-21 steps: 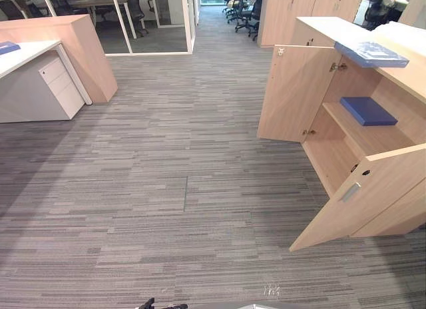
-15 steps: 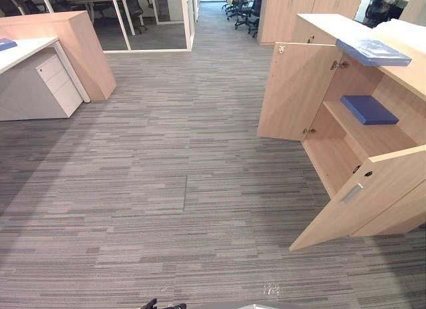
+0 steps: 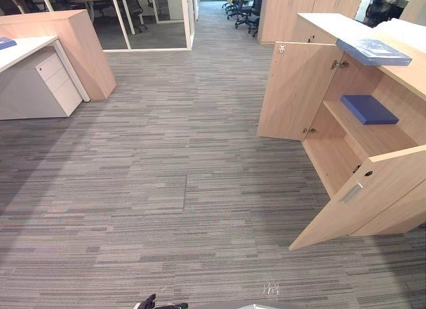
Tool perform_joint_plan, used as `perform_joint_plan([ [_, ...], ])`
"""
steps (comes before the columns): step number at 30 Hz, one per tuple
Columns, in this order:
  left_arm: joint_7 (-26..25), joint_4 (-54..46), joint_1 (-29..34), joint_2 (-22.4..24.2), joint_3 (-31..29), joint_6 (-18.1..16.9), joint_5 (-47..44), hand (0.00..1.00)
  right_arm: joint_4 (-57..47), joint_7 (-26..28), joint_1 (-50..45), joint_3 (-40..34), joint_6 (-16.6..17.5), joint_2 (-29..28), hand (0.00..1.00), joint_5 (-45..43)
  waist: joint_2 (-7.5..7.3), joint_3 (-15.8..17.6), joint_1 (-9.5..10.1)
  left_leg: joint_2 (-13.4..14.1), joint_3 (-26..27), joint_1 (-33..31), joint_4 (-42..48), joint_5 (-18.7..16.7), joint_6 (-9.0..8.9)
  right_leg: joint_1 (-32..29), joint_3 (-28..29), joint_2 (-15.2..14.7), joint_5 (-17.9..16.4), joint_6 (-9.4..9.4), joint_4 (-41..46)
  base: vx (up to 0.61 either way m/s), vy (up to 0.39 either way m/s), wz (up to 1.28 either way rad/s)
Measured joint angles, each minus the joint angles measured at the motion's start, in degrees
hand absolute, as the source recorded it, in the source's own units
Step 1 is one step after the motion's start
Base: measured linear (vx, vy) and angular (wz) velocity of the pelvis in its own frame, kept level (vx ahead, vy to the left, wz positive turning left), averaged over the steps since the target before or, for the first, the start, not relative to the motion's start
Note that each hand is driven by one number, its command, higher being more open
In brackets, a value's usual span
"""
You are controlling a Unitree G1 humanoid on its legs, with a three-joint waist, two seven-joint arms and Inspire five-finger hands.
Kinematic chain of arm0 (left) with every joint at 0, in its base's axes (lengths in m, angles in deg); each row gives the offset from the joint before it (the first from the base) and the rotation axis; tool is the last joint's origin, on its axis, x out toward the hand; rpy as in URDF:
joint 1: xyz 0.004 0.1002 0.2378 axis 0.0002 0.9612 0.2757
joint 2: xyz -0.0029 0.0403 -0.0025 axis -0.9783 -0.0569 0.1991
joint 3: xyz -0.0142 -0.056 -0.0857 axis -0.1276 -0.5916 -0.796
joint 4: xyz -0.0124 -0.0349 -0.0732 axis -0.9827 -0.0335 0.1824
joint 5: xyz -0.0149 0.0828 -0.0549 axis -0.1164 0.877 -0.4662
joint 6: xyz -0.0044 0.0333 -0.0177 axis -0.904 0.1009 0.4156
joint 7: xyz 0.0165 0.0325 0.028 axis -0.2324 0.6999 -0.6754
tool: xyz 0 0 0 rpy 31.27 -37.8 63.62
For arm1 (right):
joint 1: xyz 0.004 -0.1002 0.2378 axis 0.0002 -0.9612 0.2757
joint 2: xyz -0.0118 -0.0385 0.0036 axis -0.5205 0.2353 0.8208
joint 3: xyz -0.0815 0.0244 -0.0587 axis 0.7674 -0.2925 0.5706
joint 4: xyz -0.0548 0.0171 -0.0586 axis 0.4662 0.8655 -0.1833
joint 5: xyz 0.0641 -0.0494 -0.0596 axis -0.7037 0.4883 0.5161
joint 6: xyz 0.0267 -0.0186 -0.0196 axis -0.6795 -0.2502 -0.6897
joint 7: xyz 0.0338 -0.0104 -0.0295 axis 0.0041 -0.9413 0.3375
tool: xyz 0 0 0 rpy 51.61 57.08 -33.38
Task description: Walk over to the cabinet, pick up the folder, carry it to the office cabinet, place the folder inside the office cabinet, then close the office cabinet door
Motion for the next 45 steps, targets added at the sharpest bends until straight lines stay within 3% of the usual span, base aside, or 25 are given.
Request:
perform_joint_plan([
  [14,-0.1,0.0,-0.3,0.0,0.1,0.1,1.2,1.0,0.0,0.7,0.0,-1.6,-0.8,-0.2,1.0,-0.8,-0.21,0.2,-0.04,0.0,0.0,-0.1,0.2,-0.1,-0.09,0.0,-0.1,0.0,0.0,0.0,0.0,0.0,0.0,0.0],
  [16,-0.1,0.0,-0.7,-0.1,-0.2,0.1,1.2,1.0,0.1,0.7,0.1,-1.7,-0.8,-0.3,1.0,-0.9,-0.25,0.8,-0.07,0.0,0.0,-1.1,3.0,-1.4,-1.47,-0.1,-0.1,-0.1,-0.3,-0.17,0.8,0.0,0.0,0.0],
  [19,0.0,-2.8,-1.8,1.1,-3.5,-0.1,1.0,1.0,-0.5,0.9,1.1,-3.7,-0.4,-0.5,1.0,-1.2,0.46,3.4,0.09,2.0,1.5,-9.9,21.3,-9.1,-4.85,-4.1,0.2,0.6,-4.7,-1.96,8.3,-0.1,-0.025,-0.04],
  [21,0.7,-5.1,-1.8,2.2,-7.3,-0.4,-0.8,1.0,-1.5,0.7,1.3,-3.8,-0.3,-0.6,1.0,-3.0,0.48,5.3,0.29,3.7,4.2,-18.1,38.4,-9.6,-4.78,-4.0,0.7,0.4,-6.3,-2.71,11.0,-0.07,0.0,-0.1],
  [23,0.7,-6.3,-1.8,3.2,-9.1,-0.5,-1.7,1.0,-1.5,0.3,1.3,-3.8,-0.4,-0.1,1.0,-3.2,1.3,5.6,0.32,5.9,6.2,-22.2,45.2,-12.1,-3.8,-3.3,1.0,0.1,-7.1,-2.6,11.5,0.02,0.024,-0.1],
  [26,0.6,-6.8,-2.1,3.4,-9.7,-0.7,-3.0,1.0,-1.4,-0.1,1.7,-3.7,-0.7,0.0,1.0,-3.1,1.37,5.5,0.51,7.4,6.0,-26.0,36.9,-11.8,-3.55,-2.9,2.6,-2.8,-8.5,-0.87,11.3,0.14,0.132,-0.2],
  [29,0.5,-6.8,-2.9,3.5,-10.2,-0.8,-4.2,1.0,-1.4,-0.6,2.2,-3.2,-0.9,0.5,1.0,-3.1,1.43,5.4,0.48,8.3,2.9,-28.7,21.6,-6.4,-4.24,-2.6,4.3,-7.3,-10.9,2.61,10.9,0.36,0.355,-0.18],
  [30,0.1,-6.7,-2.9,3.6,-10.2,-1.0,-4.5,1.0,-1.2,-0.7,2.5,-3.2,-1.1,0.7,1.0,-3.0,1.77,5.3,0.51,9.3,1.4,-29.2,16.3,-3.9,-5.22,-1.8,4.6,-9.1,-12.3,4.49,10.4,0.29,0.322,-0.15],
  [31,-0.2,-6.6,-3.0,3.5,-10.2,-1.0,-4.6,1.0,-0.6,-0.8,2.6,-3.8,-1.1,0.9,1.0,-2.9,1.9,5.0,0.48,9.9,2.5,-29.4,16.0,0.2,-8.15,-0.3,4.7,-10.6,-13.5,5.62,9.5,0.4,0.451,-0.13],
  [32,0.1,-6.2,-3.1,3.0,-10.1,-0.9,-4.6,1.0,0.8,-0.8,2.9,-4.3,-1.2,0.8,1.0,-2.9,1.32,4.4,0.61,7.9,3.5,-29.2,18.2,3.5,-7.74,1.7,4.7,-13.3,-14.5,5.36,8.5,0.46,0.472,-0.29],
  [33,-0.1,-5.9,-3.1,2.4,-10.1,-0.9,-4.5,1.0,3.3,-0.4,4.2,-7.0,-1.5,0.4,1.0,-2.8,-0.24,3.1,0.72,5.6,4.8,-29.4,21.9,2.2,-4.87,2.3,5.8,-16.0,-13.8,4.31,9.4,0.48,0.468,-0.32],
  [34,-0.4,-5.6,-3.2,2.1,-9.7,-0.6,-4.3,1.0,3.6,0.0,4.4,-8.2,-1.6,0.1,1.0,-2.8,-0.59,2.2,0.42,4.6,5.6,-29.2,23.0,0.7,-3.49,1.7,6.2,-16.9,-12.7,4.04,11.4,0.61,0.536,-0.38],
  [35,-0.4,-4.8,-3.6,0.7,-7.2,0.2,-3.6,1.0,3.8,0.2,4.4,-9.2,-1.6,-0.6,1.0,-2.7,-1.79,1.3,-0.16,2.0,7.2,-26.0,24.5,-2.1,-1.1,0.4,7.4,-19.7,-9.8,5.65,18.8,0.51,0.433,-0.24],
  [36,-0.4,-4.6,-3.6,0.3,-6.2,0.3,-3.1,1.0,3.9,0.2,4.3,-9.4,-1.7,-0.8,1.0,-2.6,-2.13,0.9,-0.14,1.1,8.1,-24.4,24.3,-3.1,-0.2,-0.5,8.0,-20.6,-8.7,5.55,22.5,0.62,0.502,-0.45],
  [38,-0.4,-4.4,-3.2,-0.3,-3.4,0.3,-2.0,1.0,3.6,0.3,4.2,-10.0,-1.7,-1.0,1.0,-2.6,-2.53,-0.7,-0.12,-1.6,11.0,-19.0,21.5,-5.1,2.03,-6.4,8.8,-23.4,-2.4,2.34,35.3,0.46,0.336,-0.59],
  [39,-0.3,-4.4,-3.3,-0.2,-2.1,0.1,-2.0,1.0,2.3,-0.1,5.0,-9.8,-1.1,-0.9,1.0,-2.3,-2.3,-0.9,-0.11,-3.0,13.0,-15.5,18.5,-5.6,2.83,-11.2,6.1,-26.1,2.3,-2.48,44.0,0.44,0.343,-0.65],
  [40,-0.2,-4.3,-3.6,0.0,-0.6,0.1,-2.0,1.0,1.3,-0.9,6.3,-9.4,-1.0,-0.6,1.0,-2.2,-1.64,-0.3,-0.58,-3.9,13.9,-11.3,15.4,-5.6,2.92,-15.1,-0.8,-28.8,1.7,-5.37,52.4,0.42,0.328,-0.61],
  [41,-0.1,-4.3,-3.8,0.1,0.3,0.1,-2.0,1.0,1.0,-1.3,6.9,-8.9,-0.9,-0.2,1.0,-2.2,-1.14,0.3,-0.81,-4.0,14.0,-9.1,14.0,-5.6,2.95,-16.0,-4.6,-29.3,0.2,-5.84,55.2,0.37,0.285,-0.48],
  [42,0.1,-4.2,-4.2,0.0,2.4,0.1,-2.0,1.0,1.0,-1.3,8.0,-7.9,-1.1,0.5,1.0,-2.3,0.0,1.6,-1.01,-3.6,14.1,-5.4,12.1,-5.6,2.94,-16.4,-11.5,-28.5,-4.4,-3.81,57.4,0.34,0.207,-0.51],
  [43,0.1,-4.2,-4.4,-0.2,4.0,0.0,-2.0,1.0,0.9,-1.3,8.7,-6.5,-1.0,0.5,1.0,-2.4,0.41,2.3,-0.99,-3.1,14.4,-2.8,10.9,-5.6,2.92,-17.0,-16.2,-25.8,-8.4,-0.94,55.0,0.31,0.161,-0.54],
  [44,0.1,-4.1,-4.5,-0.2,4.3,0.0,-2.0,1.0,0.8,-1.3,9.2,-5.7,-1.0,0.3,1.0,-2.4,0.51,2.6,-1.01,-2.9,14.5,-1.9,10.6,-5.6,2.88,-17.2,-17.8,-24.0,-9.7,0.5,52.5,0.27,0.067,-0.53],
  [45,0.1,-3.5,-4.9,-0.2,4.8,0.0,-2.0,1.0,0.0,-1.2,9.6,-4.1,-0.9,-0.5,1.0,-2.7,0.53,2.7,-1.13,-2.6,14.7,-1.2,10.1,-5.9,2.38,-18.7,-20.4,-20.3,-11.1,1.44,46.0,0.29,0.001,-0.36],
])
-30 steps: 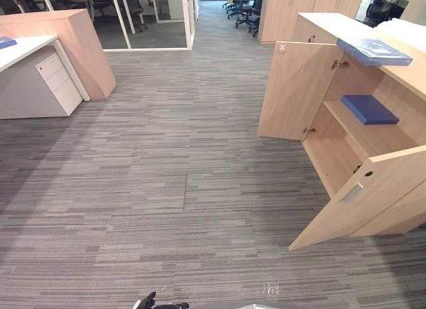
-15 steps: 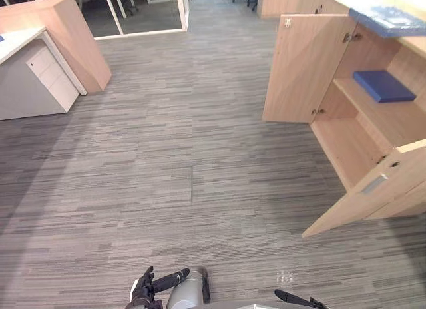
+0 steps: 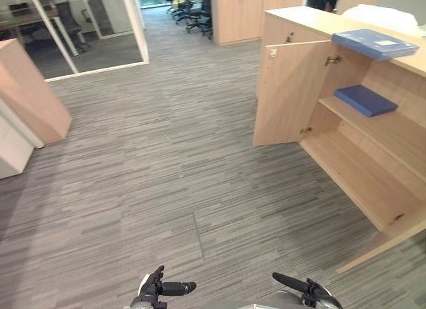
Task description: Walk over to the cabinet, pick up the folder, carry it to the office cabinet, place the folder inside the office cabinet, then close the office cabinet door
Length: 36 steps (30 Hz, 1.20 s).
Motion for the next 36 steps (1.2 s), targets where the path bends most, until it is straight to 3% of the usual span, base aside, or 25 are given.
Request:
perform_joint_plan([
  [1,0.0,0.5,-0.5,0.0,0.2,0.0,0.0,1.0,-0.6,0.0,0.5,0.4,0.3,-1.0,1.0,-0.3,-0.2,0.4,-0.23,0.3,0.3,0.6,-1.1,-0.4,-0.65,-1.8,-1.0,3.9,0.0,0.11,-7.2,0.27,-0.016,-0.26],
  [2,0.0,0.6,-0.7,0.0,0.2,0.0,0.0,1.0,-0.6,0.2,0.9,0.4,0.3,-1.4,1.0,-0.4,-0.43,0.8,-0.45,0.4,0.4,1.1,-1.8,-0.5,-0.76,-2.5,-1.0,5.6,0.2,0.33,-10.8,0.24,-0.031,-0.08],
  [3,-0.1,1.1,-1.5,0.0,0.1,0.1,0.0,1.0,-0.7,0.2,1.2,0.3,0.5,-2.0,1.0,-0.6,-0.94,1.7,-0.64,0.4,0.5,2.5,-3.7,-1.0,-1.12,-3.7,-0.9,8.2,1.5,-0.49,-17.5,0.18,-0.051,0.1],
  [4,-0.1,1.4,-1.9,0.1,-0.1,0.2,0.0,1.0,-0.6,0.2,1.5,0.1,0.5,-2.3,1.0,-1.2,-1.43,2.4,-0.82,0.7,-0.1,3.9,-4.9,-1.4,-1.57,-3.6,0.0,9.9,6.5,-2.45,-20.6,0.24,-0.106,0.11],
  [5,-0.1,1.4,-2.0,0.2,-0.7,0.2,0.0,1.0,-0.5,0.2,1.1,-0.1,0.6,-2.2,1.0,-1.9,-1.39,2.5,-0.73,1.4,-0.2,4.5,-5.3,-1.8,-2.28,-3.0,0.1,11.1,7.5,-3.83,-21.3,0.21,-0.121,0.02],
  [7,-0.1,1.6,-2.1,0.7,-3.3,0.3,0.3,1.0,-0.1,0.4,1.1,-2.6,0.8,-2.6,1.0,-3.2,-0.7,2.9,-0.79,3.6,0.4,6.2,-5.3,-3.0,-4.39,-1.5,-0.1,13.5,6.0,-5.71,-21.7,0.24,-0.156,-0.19],
  [8,-0.1,1.8,-1.6,1.3,-5.0,0.4,0.8,1.0,-0.1,0.4,0.6,-4.8,0.9,-2.8,1.0,-4.7,-0.4,2.9,-1.25,4.7,0.5,7.3,-4.9,-3.5,-5.3,-0.1,-0.4,14.8,4.8,-5.64,-22.2,0.31,-0.218,-0.18],
  [10,0.1,1.7,-1.2,2.3,-9.1,0.4,0.9,1.0,-0.2,0.3,-0.7,-8.5,1.0,-3.5,1.0,-5.0,-0.6,2.8,-1.39,7.6,0.1,5.9,3.0,-5.7,-7.9,2.7,-0.3,17.0,3.0,-5.93,-24.1,0.32,-0.251,-0.14],
  [11,0.1,1.2,-0.9,3.2,-12.8,0.6,0.9,1.0,-1.1,0.2,-2.0,-9.4,0.8,-3.5,1.0,-4.9,-0.63,2.7,-1.66,10.5,-0.4,2.0,14.9,-7.3,-9.13,5.4,-0.1,18.7,2.7,-6.12,-26.4,0.46,-0.348,-0.25],
  [13,-0.1,-1.5,0.8,5.8,-19.5,1.1,-0.2,1.0,-2.9,0.0,-4.9,-9.4,0.1,-3.1,1.0,-4.5,1.13,1.9,-1.47,18.4,-0.6,-8.0,41.6,-4.9,-6.41,10.8,1.6,23.7,2.7,-7.26,-31.2,0.42,-0.266,-0.47],
  [15,-0.2,-2.2,1.4,6.1,-21.3,1.4,-2.3,1.0,-2.0,-0.2,-5.9,-9.7,0.0,-2.3,1.0,-4.5,1.69,1.9,-0.56,21.4,-2.4,-12.2,54.2,-4.9,-6.44,15.6,4.5,26.5,2.2,-9.25,-33.5,0.37,-0.064,-0.83],
  [16,-0.5,-2.6,1.5,5.4,-21.2,1.4,-2.6,1.0,-0.8,-0.3,-6.3,-9.6,-0.5,-2.2,1.0,-4.3,0.84,1.8,-0.22,20.7,-2.6,-14.2,56.0,-5.0,-6.36,18.6,6.8,26.7,2.1,-9.35,-35.4,0.51,-0.06,-1.0],
  [18,-0.7,-3.3,1.2,5.3,-21.1,1.2,-2.8,1.0,0.5,-0.4,-6.2,-9.7,-0.9,-1.8,1.0,-4.1,0.47,1.9,0.49,19.3,-2.4,-17.9,53.4,-5.4,-6.29,21.7,10.2,26.5,2.5,-8.83,-37.8,0.51,-0.041,-0.92],
  [20,-0.7,-3.4,0.3,5.3,-20.9,1.0,-3.1,1.0,1.2,-0.5,-5.8,-10.0,-1.6,-1.5,1.0,-2.4,-0.01,2.3,1.51,16.8,-2.8,-20.9,44.9,-6.7,-6.51,23.6,12.9,25.3,2.2,-8.27,-39.3,0.35,0.018,-0.76],
  [22,-0.7,-4.2,-0.3,5.5,-19.7,0.6,-3.2,1.0,1.0,-0.8,-4.2,-9.0,-1.9,-1.6,1.0,-2.2,-0.66,3.3,1.55,11.5,-6.9,-24.0,28.0,-6.1,-6.53,25.9,15.1,22.9,1.5,-7.01,-40.9,0.43,0.082,-0.53],
  [25,-1.5,-5.1,-0.4,6.8,-19.1,-0.4,-4.1,1.0,-1.5,-1.5,-3.7,-2.8,-1.4,-1.3,1.0,-2.3,0.52,3.9,1.76,9.1,-15.8,-26.0,5.8,0.5,-7.17,28.9,17.5,22.0,0.0,-4.32,-42.7,0.39,0.14,-0.39],
  [27,-2.1,-5.3,-0.5,7.5,-19.2,-0.5,-4.9,1.0,-2.2,-1.8,-3.8,0.5,-0.5,-1.1,1.0,-2.3,1.23,3.7,2.92,9.5,-19.0,-26.4,1.3,2.2,-7.67,30.8,19.4,21.8,-1.6,-1.61,-42.6,0.5,0.252,-0.47],
  [28,-2.2,-5.4,-0.5,7.7,-19.2,-0.6,-4.9,1.0,-2.6,-1.9,-3.9,1.3,-0.1,-1.3,1.0,-2.3,1.53,3.4,3.72,9.7,-20.6,-26.4,1.2,3.5,-7.99,31.6,20.9,21.4,-2.6,-0.04,-42.3,0.49,0.286,-0.66],
  [29,-2.2,-5.3,-0.6,7.8,-19.2,-0.6,-4.9,1.0,-2.8,-1.9,-3.9,2.1,0.2,-1.8,1.0,-2.3,1.4,3.1,4.42,9.1,-21.5,-26.4,2.5,8.7,-8.96,32.1,22.6,20.5,-3.2,1.05,-41.9,0.49,0.323,-0.87],
  [30,-2.4,-5.3,-0.4,7.8,-19.2,-0.6,-4.9,1.0,-2.9,-1.8,-3.4,2.6,0.2,-2.7,1.0,-2.3,1.32,2.3,4.9,8.3,-22.1,-26.6,4.0,13.3,-9.08,31.5,25.5,19.2,-3.3,1.28,-40.6,0.38,0.271,-0.86],
  [31,-2.5,-5.3,-0.4,7.7,-19.2,-0.6,-4.9,1.0,-2.9,-1.9,-2.9,2.6,0.2,-3.1,1.0,-2.2,1.18,2.0,5.05,7.9,-22.2,-26.9,5.4,14.5,-8.91,31.0,26.7,18.4,-3.3,1.28,-39.8,0.45,0.333,-0.89],
  [33,-2.7,-4.7,-0.5,6.3,-19.1,-0.4,-4.8,1.0,-2.3,-1.2,-1.9,2.3,0.0,-4.6,1.0,-2.2,-0.95,0.8,4.88,5.3,-18.8,-27.9,10.8,11.0,-6.27,28.9,29.7,14.3,-3.3,1.33,-35.7,0.45,0.336,-0.73],
  [36,-2.9,-3.0,-0.4,6.4,-19.5,-0.1,-4.8,1.0,-2.2,-0.3,-2.2,-0.6,-0.3,-4.9,1.0,-2.2,-1.17,-1.2,4.59,1.6,-13.8,-25.0,13.1,6.0,-2.46,24.0,31.6,8.6,-2.0,2.55,-22.9,0.38,0.334,-0.74],
])
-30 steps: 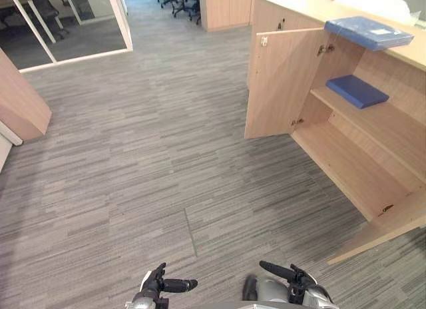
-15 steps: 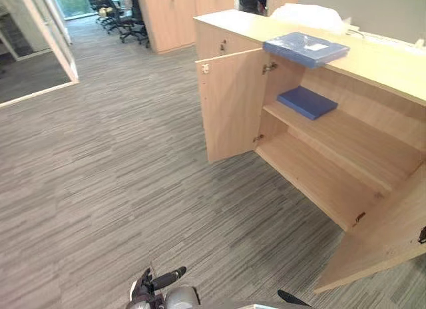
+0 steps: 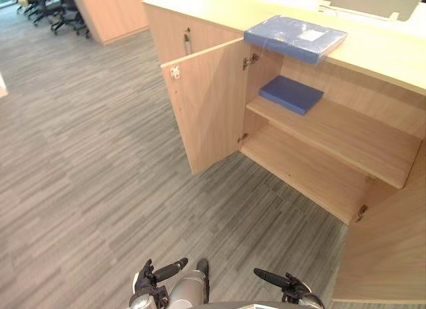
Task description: Walk over to the cabinet, pick up the folder, carry it to the office cabinet, place the folder inside the office cabinet, then close the office cabinet door
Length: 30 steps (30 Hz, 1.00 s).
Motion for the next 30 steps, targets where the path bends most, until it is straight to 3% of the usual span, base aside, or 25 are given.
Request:
perform_joint_plan([
  [2,-0.2,0.0,0.5,0.2,-0.1,0.3,0.0,1.0,-0.3,0.3,0.0,-3.1,-0.3,0.2,1.0,0.0,0.05,0.0,0.0,-2.2,3.4,5.2,-2.5,-1.4,1.83,-5.9,-0.2,-3.1,4.3,-2.72,14.7,0.27,0.304,-0.81],
  [3,-0.2,0.1,0.9,0.2,-0.1,0.3,0.0,1.0,-0.7,0.5,-0.1,-5.3,-0.2,0.4,1.0,-0.1,0.03,0.0,-0.15,-3.4,5.6,9.0,-4.9,-2.1,2.93,-9.7,-2.9,-6.3,7.6,-5.95,23.1,0.21,0.292,-0.93],
  [4,-0.2,0.7,0.9,0.2,0.0,0.3,0.1,1.0,-1.6,0.6,0.0,-6.6,0.5,0.7,1.0,-0.1,0.08,0.0,-0.26,-4.0,7.7,12.3,-6.8,-2.7,3.73,-13.2,-8.3,-10.2,8.2,-8.48,28.1,0.25,0.337,-0.97],
  [5,-0.2,1.1,0.9,0.1,0.0,0.3,0.4,1.0,-2.0,0.7,0.1,-7.2,0.9,1.0,1.0,-0.1,0.14,0.0,-0.52,-4.2,8.6,14.6,-8.6,-3.3,3.96,-15.6,-12.5,-12.2,7.5,-9.28,30.6,0.21,0.264,-0.78],
  [6,-0.3,1.6,0.9,-0.3,0.1,0.3,1.0,1.0,-1.8,0.8,0.3,-8.3,1.2,1.2,1.0,-0.1,0.42,0.2,-0.78,-4.1,9.3,16.8,-10.2,-3.4,4.03,-17.4,-15.6,-12.4,6.5,-8.72,31.4,0.15,0.141,-0.59],
  [8,-0.3,2.2,1.0,-0.6,0.7,0.3,1.5,1.0,-1.4,0.8,0.3,-8.4,1.8,1.5,1.0,-0.1,0.8,0.3,-1.87,-2.9,10.0,20.5,-12.7,-4.3,4.47,-19.7,-20.6,-10.0,3.0,-6.13,29.7,0.14,0.068,-0.43],
  [9,-0.3,2.4,1.1,-0.7,1.4,0.3,1.8,1.0,-1.0,0.7,0.2,-8.4,1.8,1.5,1.0,-0.1,1.13,0.4,-2.5,-1.8,10.0,22.0,-13.7,-4.7,3.94,-21.2,-23.1,-7.1,0.3,-3.67,27.1,0.12,-0.02,-0.28],
  [11,-0.6,2.4,0.9,-0.5,2.8,0.3,1.8,1.0,-0.2,0.4,-0.8,-8.2,1.5,0.9,1.0,-0.2,1.11,0.9,-3.4,-0.7,10.1,23.3,-15.6,-4.8,3.77,-24.1,-25.4,-2.8,-0.7,-2.41,20.4,0.11,-0.053,-0.17],
  [13,-0.7,2.2,-0.1,0.2,2.5,0.5,2.2,1.0,-0.7,-0.4,-1.9,-9.6,0.8,0.6,1.0,-2.3,-0.22,1.7,-4.07,-0.8,9.7,25.3,-17.0,-5.3,2.97,-26.2,-26.2,0.5,0.5,-2.1,9.7,0.14,-0.104,0.07],
  [14,-0.7,2.2,-0.3,0.3,2.4,0.5,2.4,1.0,-0.5,-0.4,-2.9,-9.3,0.7,0.9,1.0,-2.4,-0.35,1.7,-4.24,-0.7,8.7,25.7,-17.0,-5.5,2.58,-25.8,-26.0,1.0,2.4,-3.34,8.0,0.2,-0.155,0.56],
  [15,-0.8,2.2,-0.2,0.8,2.1,0.2,2.4,1.0,0.4,-0.5,-5.4,-10.1,0.1,1.3,1.0,-2.4,-0.57,0.9,-4.58,-0.4,6.3,26.6,-17.5,-6.0,1.86,-24.4,-27.3,1.6,2.8,-6.61,6.9,0.27,-0.189,0.65],
  [17,-0.8,2.1,0.6,2.2,1.3,0.1,2.5,1.0,0.8,-0.6,-6.3,-12.2,0.0,1.5,1.0,-2.5,1.13,0.0,-4.66,2.0,5.4,27.1,-17.2,-7.1,-0.34,-22.8,-29.2,3.8,1.7,-6.89,4.5,0.32,-0.206,0.37],
  [18,-0.7,2.1,1.2,2.9,-0.3,0.3,2.5,1.0,0.7,-0.6,-6.5,-12.2,-0.1,1.9,1.0,-2.3,2.16,-0.6,-4.71,4.3,5.3,26.5,-14.5,-8.4,-2.33,-21.1,-30.1,6.0,1.4,-7.09,2.0,0.35,-0.225,0.09],
  [19,-0.5,1.8,1.5,2.9,-0.8,0.4,2.5,1.0,0.7,-0.6,-6.5,-12.2,-0.5,2.0,1.0,-2.3,2.28,-0.7,-4.71,5.4,5.1,25.4,-10.8,-9.9,-3.33,-19.8,-30.5,7.1,1.2,-7.32,0.8,0.44,-0.3,0.13],
  [20,0.2,0.6,2.2,2.9,-2.6,0.5,2.4,1.0,0.5,-0.7,-6.8,-11.5,-1.0,2.0,1.0,-2.3,2.07,-0.6,-4.67,8.1,4.1,21.1,1.5,-12.9,-5.88,-17.0,-31.0,9.3,1.0,-7.79,-1.8,0.45,-0.306,0.03],
  [21,0.2,-1.0,2.5,3.2,-4.4,0.8,2.4,1.0,-0.4,-0.7,-7.4,-10.1,-1.1,2.0,1.0,-2.2,2.09,-0.7,-4.07,11.1,3.8,15.3,16.5,-13.5,-6.98,-14.3,-31.0,11.5,1.1,-8.46,-4.3,0.36,-0.242,-0.08],
  [23,0.3,-2.7,3.0,3.2,-4.7,1.0,2.4,1.0,-0.7,-1.0,-7.6,-8.2,-1.1,2.5,1.0,-2.3,2.25,-0.7,-3.22,15.1,3.8,8.3,35.5,-12.4,-6.89,-9.9,-30.1,14.8,1.0,-9.22,-7.4,0.35,-0.146,-0.34],
  [25,0.4,-3.6,3.1,2.5,-3.8,1.0,2.4,1.0,-0.7,-1.1,-6.5,-5.0,-1.1,2.8,1.0,-2.3,1.79,-0.8,-2.95,16.6,5.1,4.3,44.6,-12.5,-6.59,-4.8,-27.7,16.2,1.0,-9.35,-11.3,0.39,-0.07,-0.56],
  [27,0.4,-3.5,2.7,2.2,-3.0,1.0,2.3,1.0,-0.4,-1.1,-4.7,-5.0,-1.1,2.7,1.0,-2.3,1.75,-0.4,-2.12,16.7,6.6,2.1,43.1,-12.9,-6.13,-1.7,-24.9,16.0,1.2,-9.18,-13.1,0.49,0.018,-0.73],
  [28,0.3,-3.5,2.1,2.5,-3.0,1.0,2.3,1.0,-0.1,-1.2,-3.2,-5.1,-1.2,2.7,1.0,-2.3,1.9,-0.2,-1.08,15.8,7.2,1.3,38.7,-13.8,-4.76,-0.6,-22.4,15.3,1.2,-8.84,-13.2,0.44,0.084,-0.87],
  [30,0.2,-3.5,1.3,2.4,-2.5,0.9,2.2,1.0,-0.1,-1.4,-1.0,-5.5,-1.1,2.2,1.0,-2.3,1.14,0.9,-0.21,11.3,5.4,1.4,24.9,-14.1,-4.07,1.0,-19.4,12.5,0.8,-7.01,-12.8,0.39,0.156,-0.9],
])
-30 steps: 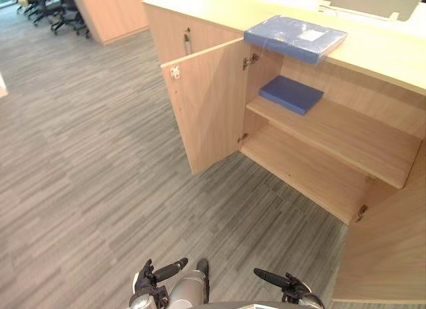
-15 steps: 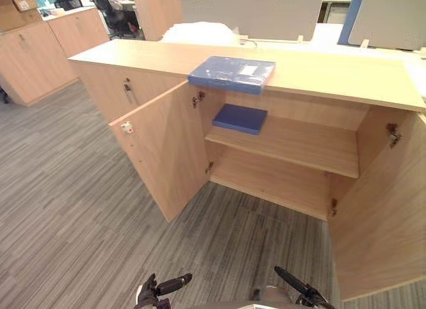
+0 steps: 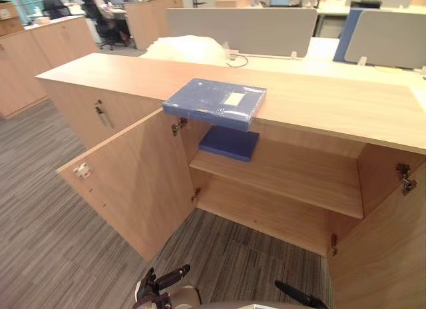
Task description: Walk over to the cabinet, pick up the folder, carry it to the office cabinet, place the folder inside the office cabinet, then close the office cabinet door
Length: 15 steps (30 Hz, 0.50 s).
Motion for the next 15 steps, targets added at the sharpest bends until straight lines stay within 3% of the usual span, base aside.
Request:
perform_joint_plan([
  [1,-0.1,0.1,0.0,-0.1,0.9,-0.1,0.0,1.0,0.0,-0.1,1.2,0.3,0.2,-0.1,1.0,0.0,0.16,0.0,0.04,-3.4,-4.5,0.4,-12.6,2.3,-0.13,0.1,1.5,-1.4,-0.6,1.39,1.0,0.38,0.193,-0.73],
  [2,-0.1,0.2,0.2,0.0,1.4,-0.2,-0.1,1.0,-0.2,-0.1,1.6,1.0,0.4,0.0,1.0,0.0,0.78,0.0,0.06,-4.7,-7.4,0.8,-18.9,5.4,-0.17,0.1,2.3,-1.5,-1.0,2.05,1.5,0.39,0.231,-0.75],
  [3,-0.1,1.2,0.7,0.5,2.5,-0.6,-0.6,1.0,-0.5,-0.2,1.4,3.0,1.0,0.6,1.0,0.0,3.39,-0.7,0.15,-4.8,-13.8,1.2,-27.3,17.1,-0.24,0.7,3.8,-0.1,-2.1,3.67,1.8,0.48,0.272,-0.35],
  [4,-0.1,2.9,-0.8,-0.2,2.7,-0.6,-1.4,1.0,-0.2,-0.2,1.4,4.7,1.3,-0.6,1.0,0.0,1.44,-0.3,-0.05,-7.2,-15.0,1.9,-26.1,17.3,-0.65,1.9,4.8,-2.5,-3.2,4.43,2.1,0.4,0.222,-0.21],
  [7,0.6,3.9,-1.3,-1.4,2.9,-0.8,-1.3,1.0,0.0,0.2,1.7,5.3,1.2,-2.0,1.0,0.0,-0.31,-0.5,0.16,-9.0,-13.6,4.2,-30.0,17.1,-0.1,0.5,8.0,-5.1,-2.3,5.02,4.3,0.29,0.146,-0.11],
  [10,1.3,5.9,-1.1,-2.6,3.2,-0.6,-1.2,1.0,0.0,1.4,1.4,5.3,1.3,-2.7,1.0,0.0,-0.23,-1.0,0.1,-9.4,-10.5,10.1,-37.5,18.8,1.54,0.7,12.0,-6.7,0.0,5.32,5.0,0.18,0.108,-0.48],
  [15,4.2,7.5,-1.3,-3.2,7.0,-0.4,-2.8,1.0,1.2,2.6,0.2,3.6,1.0,-1.3,1.0,0.7,0.03,-1.8,-0.51,-10.2,-8.8,14.5,-45.9,21.8,2.34,0.4,14.1,-8.1,1.2,5.58,4.7,0.1,0.048,-0.22],
])
